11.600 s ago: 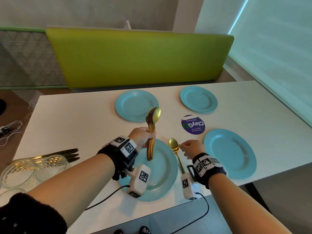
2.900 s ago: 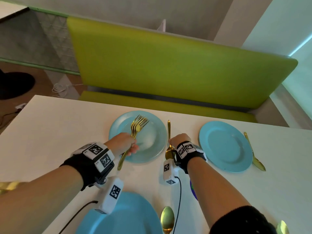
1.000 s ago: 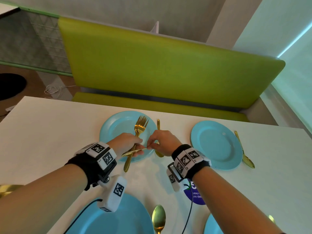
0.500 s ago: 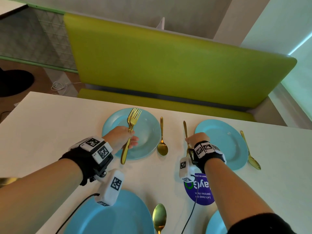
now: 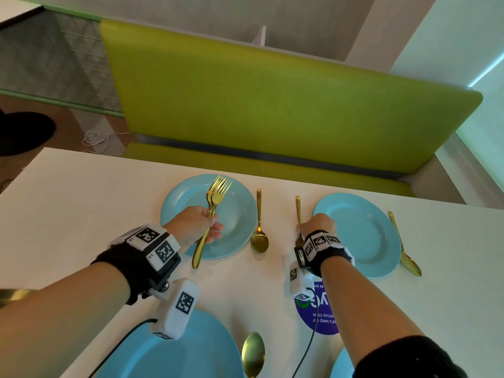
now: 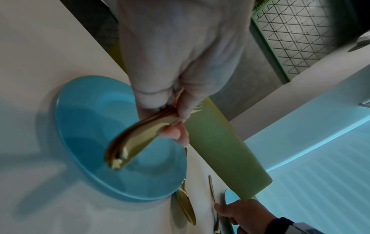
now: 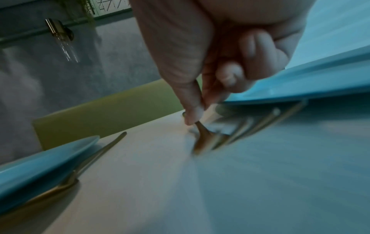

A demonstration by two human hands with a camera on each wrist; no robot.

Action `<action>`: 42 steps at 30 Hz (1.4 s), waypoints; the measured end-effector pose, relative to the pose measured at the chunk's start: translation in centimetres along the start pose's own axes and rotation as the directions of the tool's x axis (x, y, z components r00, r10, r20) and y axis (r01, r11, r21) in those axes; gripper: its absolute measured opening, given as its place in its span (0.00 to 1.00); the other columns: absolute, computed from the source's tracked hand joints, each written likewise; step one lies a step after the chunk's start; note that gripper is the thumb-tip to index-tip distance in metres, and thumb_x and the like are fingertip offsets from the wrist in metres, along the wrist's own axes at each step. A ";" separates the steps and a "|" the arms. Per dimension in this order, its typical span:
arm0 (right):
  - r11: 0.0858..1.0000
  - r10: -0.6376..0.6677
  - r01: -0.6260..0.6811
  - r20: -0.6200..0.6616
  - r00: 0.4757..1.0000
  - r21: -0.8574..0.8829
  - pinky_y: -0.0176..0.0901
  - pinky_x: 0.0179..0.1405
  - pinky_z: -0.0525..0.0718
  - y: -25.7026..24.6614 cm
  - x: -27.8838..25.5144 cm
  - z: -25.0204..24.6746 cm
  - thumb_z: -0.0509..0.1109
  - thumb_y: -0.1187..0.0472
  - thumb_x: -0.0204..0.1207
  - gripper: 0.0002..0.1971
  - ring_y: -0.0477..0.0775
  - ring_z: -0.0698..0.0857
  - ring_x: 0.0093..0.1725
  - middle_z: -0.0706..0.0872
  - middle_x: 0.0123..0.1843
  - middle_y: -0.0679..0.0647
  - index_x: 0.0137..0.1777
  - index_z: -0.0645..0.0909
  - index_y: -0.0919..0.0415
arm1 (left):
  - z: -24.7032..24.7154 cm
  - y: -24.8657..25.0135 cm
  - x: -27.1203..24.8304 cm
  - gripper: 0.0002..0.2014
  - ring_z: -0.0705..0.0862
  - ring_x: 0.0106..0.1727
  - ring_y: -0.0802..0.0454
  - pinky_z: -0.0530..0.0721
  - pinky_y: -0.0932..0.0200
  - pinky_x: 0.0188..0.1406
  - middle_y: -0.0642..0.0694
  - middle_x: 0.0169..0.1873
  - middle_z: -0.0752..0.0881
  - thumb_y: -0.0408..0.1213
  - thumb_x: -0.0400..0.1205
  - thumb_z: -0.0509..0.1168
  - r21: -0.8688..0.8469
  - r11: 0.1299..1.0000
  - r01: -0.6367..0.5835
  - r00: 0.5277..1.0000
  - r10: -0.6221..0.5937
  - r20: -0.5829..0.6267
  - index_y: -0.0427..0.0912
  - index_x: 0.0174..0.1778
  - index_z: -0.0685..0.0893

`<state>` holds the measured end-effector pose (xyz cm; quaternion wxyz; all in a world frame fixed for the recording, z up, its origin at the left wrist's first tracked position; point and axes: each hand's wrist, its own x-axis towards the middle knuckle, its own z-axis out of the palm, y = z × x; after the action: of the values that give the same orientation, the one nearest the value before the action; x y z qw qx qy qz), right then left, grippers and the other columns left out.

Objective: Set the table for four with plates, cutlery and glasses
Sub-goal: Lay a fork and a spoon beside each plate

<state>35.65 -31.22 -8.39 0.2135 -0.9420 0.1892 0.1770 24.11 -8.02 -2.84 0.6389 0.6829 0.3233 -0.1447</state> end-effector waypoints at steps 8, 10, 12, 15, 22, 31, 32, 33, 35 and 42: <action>0.997 0.043 -0.037 -0.095 0.995 0.065 0.45 0.40 0.85 0.0 0.1 -0.5 0.76 0.58 0.69 0.19 0.61 0.82 0.37 0.81 0.38 0.59 0.27 0.68 0.61 | 0.2 -0.4 0.0 0.08 0.84 0.36 0.52 0.81 0.65 0.28 0.41 0.40 0.85 0.30 0.86 0.55 0.016 1.000 0.003 1.000 -0.003 -0.003 0.39 0.42 0.76; 0.996 0.048 -0.041 -0.101 0.994 0.073 0.46 0.41 0.85 0.2 0.3 -0.5 0.76 0.56 0.69 0.21 0.60 0.81 0.38 0.81 0.38 0.59 0.27 0.67 0.60 | 0.3 -0.4 0.0 0.08 0.84 0.35 0.52 0.81 0.66 0.27 0.41 0.39 0.85 0.30 0.86 0.55 0.015 1.000 0.006 1.000 -0.006 -0.008 0.39 0.42 0.76; 0.997 0.049 -0.043 -0.094 0.994 0.064 0.45 0.41 0.84 0.5 0.6 -0.5 0.76 0.55 0.70 0.21 0.60 0.81 0.38 0.80 0.39 0.59 0.27 0.67 0.60 | 0.3 -0.4 0.0 0.08 0.84 0.35 0.51 0.80 0.65 0.27 0.41 0.39 0.85 0.31 0.86 0.55 0.015 1.000 0.008 1.000 -0.008 -0.014 0.39 0.42 0.76; 0.997 0.051 -0.045 -0.098 0.994 0.069 0.45 0.40 0.83 0.8 0.7 -0.5 0.76 0.55 0.71 0.21 0.60 0.81 0.38 0.81 0.39 0.59 0.27 0.67 0.60 | 0.4 -0.4 -0.1 0.08 0.84 0.36 0.51 0.80 0.63 0.30 0.42 0.39 0.85 0.31 0.86 0.55 0.018 1.000 0.008 1.000 -0.007 -0.013 0.39 0.43 0.76; 0.996 0.056 -0.047 -0.107 0.993 0.079 0.44 0.38 0.81 1.1 0.6 -0.5 0.75 0.54 0.72 0.22 0.59 0.80 0.38 0.80 0.38 0.59 0.27 0.67 0.60 | 0.5 -0.5 -0.5 0.08 0.84 0.36 0.51 0.80 0.63 0.31 0.41 0.39 0.85 0.30 0.86 0.55 0.017 1.000 0.010 1.000 -0.009 -0.022 0.39 0.43 0.76; 0.997 -0.070 0.072 -0.063 0.996 0.030 0.50 0.49 0.85 0.2 -2.9 -0.7 0.72 0.49 0.74 0.21 0.65 0.86 0.55 0.86 0.56 0.64 0.57 0.79 0.67 | 0.3 -0.8 -2.0 0.05 0.84 0.36 0.51 0.79 0.62 0.31 0.42 0.38 0.85 0.30 0.86 0.56 0.018 1.000 -0.007 1.000 0.007 -0.011 0.37 0.46 0.76; 0.994 -0.104 0.105 -0.056 0.993 0.009 0.50 0.51 0.84 0.1 -3.9 -0.6 0.71 0.49 0.75 0.21 0.64 0.85 0.57 0.86 0.57 0.64 0.58 0.79 0.67 | 0.3 -0.8 -2.4 0.06 0.83 0.35 0.51 0.79 0.63 0.31 0.42 0.38 0.84 0.30 0.86 0.56 0.024 1.000 -0.017 1.000 0.017 -0.003 0.37 0.45 0.77; 0.990 -0.143 0.143 -0.045 0.989 -0.003 0.49 0.53 0.84 0.0 -4.9 -0.6 0.70 0.50 0.76 0.21 0.63 0.85 0.59 0.86 0.58 0.63 0.59 0.80 0.67 | 0.3 -0.8 -2.8 0.07 0.83 0.35 0.51 0.78 0.63 0.30 0.41 0.38 0.84 0.29 0.86 0.56 0.028 0.999 -0.028 1.000 0.028 0.010 0.37 0.44 0.77; 0.977 -0.214 0.214 -0.022 0.977 -0.005 0.48 0.58 0.84 -0.2 -7.4 -0.6 0.69 0.51 0.77 0.19 0.61 0.84 0.60 0.86 0.58 0.60 0.59 0.81 0.66 | 0.3 -0.6 -3.8 0.08 0.82 0.33 0.51 0.77 0.64 0.28 0.42 0.37 0.83 0.29 0.86 0.56 0.044 0.998 -0.047 0.998 0.045 0.042 0.37 0.42 0.77; 0.902 -0.382 0.386 -0.060 0.922 0.194 0.39 0.43 0.77 -1.4 -18.5 0.5 0.69 0.55 0.76 0.05 0.51 0.80 0.44 0.87 0.49 0.55 0.47 0.81 0.55 | -1.6 -1.0 -8.1 0.10 0.82 0.23 0.58 0.74 0.71 0.15 0.44 0.33 0.83 0.27 0.84 0.58 0.166 0.972 -0.164 0.981 0.144 0.128 0.37 0.37 0.76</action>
<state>20.14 -24.63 -0.66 0.3368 -0.9359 0.0193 0.1017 17.02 -8.59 1.57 0.6030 0.7502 0.2179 -0.1618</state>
